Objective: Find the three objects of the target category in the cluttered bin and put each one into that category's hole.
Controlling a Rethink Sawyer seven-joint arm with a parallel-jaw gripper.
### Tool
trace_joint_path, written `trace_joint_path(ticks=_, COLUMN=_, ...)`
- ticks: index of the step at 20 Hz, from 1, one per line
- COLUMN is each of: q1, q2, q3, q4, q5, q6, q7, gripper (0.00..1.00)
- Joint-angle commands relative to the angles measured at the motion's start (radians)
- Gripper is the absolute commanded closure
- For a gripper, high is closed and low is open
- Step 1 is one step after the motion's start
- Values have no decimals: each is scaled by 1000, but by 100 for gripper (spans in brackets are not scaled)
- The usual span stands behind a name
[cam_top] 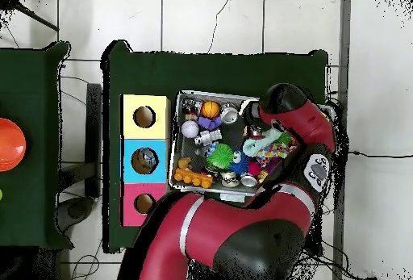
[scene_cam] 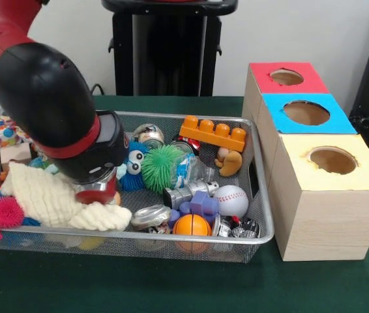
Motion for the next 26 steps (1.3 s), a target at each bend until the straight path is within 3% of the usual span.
trace_joint_path(ticks=1, q1=26, q2=-135, q3=102, q4=181, q5=-92, q6=-442, q7=-60, gripper=0)
trace_joint_path(ticks=9, q1=30, q2=-156, q3=105, q4=199, q5=-116, q6=-460, q7=4, gripper=0)
trace_joint_path(ticks=23, q1=74, q2=-267, q3=91, q4=255, q5=-142, q6=-351, q7=80, gripper=0)
trace_joint_path(ticks=26, q1=88, q2=-282, q3=110, q4=286, q5=-124, q6=-371, q7=101, gripper=0)
